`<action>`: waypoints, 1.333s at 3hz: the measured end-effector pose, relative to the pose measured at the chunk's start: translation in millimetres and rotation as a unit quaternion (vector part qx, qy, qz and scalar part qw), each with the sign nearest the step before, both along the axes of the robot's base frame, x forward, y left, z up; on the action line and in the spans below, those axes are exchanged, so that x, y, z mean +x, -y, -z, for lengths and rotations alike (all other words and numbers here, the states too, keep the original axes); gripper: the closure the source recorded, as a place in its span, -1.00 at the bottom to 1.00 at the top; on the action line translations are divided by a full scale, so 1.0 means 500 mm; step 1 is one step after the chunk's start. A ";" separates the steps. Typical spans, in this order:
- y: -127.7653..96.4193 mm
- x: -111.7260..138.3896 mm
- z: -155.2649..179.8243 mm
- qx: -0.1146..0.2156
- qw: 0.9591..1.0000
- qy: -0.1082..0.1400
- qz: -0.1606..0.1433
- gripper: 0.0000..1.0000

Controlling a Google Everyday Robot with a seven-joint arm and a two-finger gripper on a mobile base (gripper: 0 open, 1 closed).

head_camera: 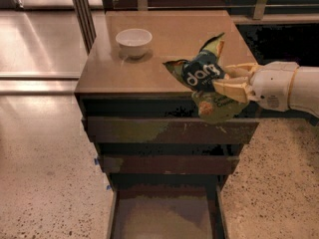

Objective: Pick green rice chip bag from bottom drawer and place on counter

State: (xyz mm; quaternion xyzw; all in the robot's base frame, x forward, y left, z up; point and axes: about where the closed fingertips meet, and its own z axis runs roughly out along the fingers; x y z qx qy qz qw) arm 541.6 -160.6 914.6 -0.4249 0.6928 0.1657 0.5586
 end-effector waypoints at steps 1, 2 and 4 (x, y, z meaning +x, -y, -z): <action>0.000 0.000 0.000 0.000 1.000 0.000 0.000 1.00; -0.007 0.018 -0.016 0.014 1.000 0.019 0.001 1.00; 0.022 0.155 -0.068 0.009 1.000 0.020 -0.008 1.00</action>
Offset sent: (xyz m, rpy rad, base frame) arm 0.0206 0.0028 0.0176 0.0674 -0.0880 -0.0150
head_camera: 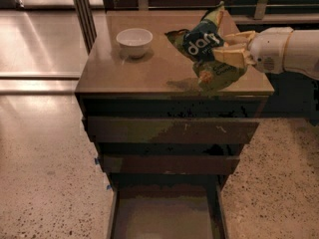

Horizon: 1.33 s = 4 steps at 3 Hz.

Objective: Pick green rice chip bag from bottom drawer and place on counter

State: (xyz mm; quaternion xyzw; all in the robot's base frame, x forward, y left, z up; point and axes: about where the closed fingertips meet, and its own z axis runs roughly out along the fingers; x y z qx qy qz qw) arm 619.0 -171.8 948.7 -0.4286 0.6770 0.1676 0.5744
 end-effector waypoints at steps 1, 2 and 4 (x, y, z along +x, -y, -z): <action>0.037 0.089 -0.020 0.003 1.000 -0.009 0.013 1.00; 0.069 0.165 -0.024 0.008 0.999 -0.020 0.024 1.00; 0.105 0.221 -0.002 0.020 0.998 -0.036 0.040 0.64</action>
Offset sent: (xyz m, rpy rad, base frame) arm 0.1290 -0.0612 0.0166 0.0242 0.0686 -0.0808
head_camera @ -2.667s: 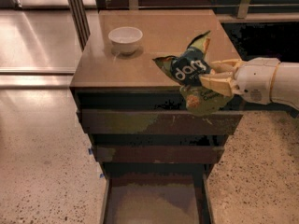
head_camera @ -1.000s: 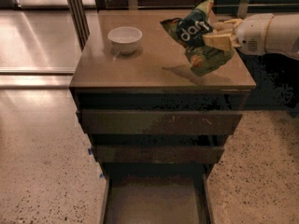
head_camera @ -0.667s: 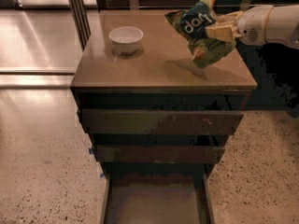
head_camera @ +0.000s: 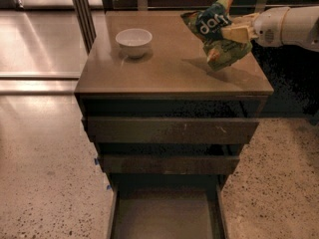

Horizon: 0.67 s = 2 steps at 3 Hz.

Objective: Pick green rice chip bag from bottom drawer and place on counter

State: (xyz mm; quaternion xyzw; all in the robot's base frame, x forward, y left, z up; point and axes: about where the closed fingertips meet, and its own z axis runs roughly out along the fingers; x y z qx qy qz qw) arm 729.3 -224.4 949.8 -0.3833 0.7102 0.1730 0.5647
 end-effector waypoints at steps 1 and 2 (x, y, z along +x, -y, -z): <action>0.000 0.000 0.000 0.000 1.000 0.000 0.000 0.16; 0.000 0.000 0.000 0.000 1.000 0.000 0.000 -0.28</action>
Offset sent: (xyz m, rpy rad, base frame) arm 0.0000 0.0000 0.0000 0.0000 0.0000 0.0000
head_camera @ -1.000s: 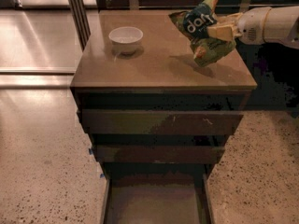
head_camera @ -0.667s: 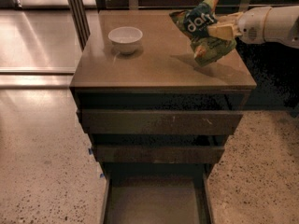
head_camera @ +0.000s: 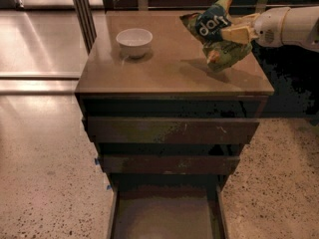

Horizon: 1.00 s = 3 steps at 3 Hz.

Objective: Pick green rice chip bag from bottom drawer and place on counter

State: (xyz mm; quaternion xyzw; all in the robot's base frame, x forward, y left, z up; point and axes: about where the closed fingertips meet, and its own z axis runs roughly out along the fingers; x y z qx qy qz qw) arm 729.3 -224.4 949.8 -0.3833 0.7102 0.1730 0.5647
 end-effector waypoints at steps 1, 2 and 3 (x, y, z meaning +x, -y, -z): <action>0.000 0.000 0.000 0.000 1.000 0.000 0.000 -0.76; 0.000 0.000 0.000 0.000 1.000 0.000 0.000 -1.00; 0.000 0.000 0.000 0.000 1.000 0.000 0.000 -1.00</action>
Offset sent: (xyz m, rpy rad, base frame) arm 0.0000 0.0000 0.0000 0.0000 0.0000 0.0000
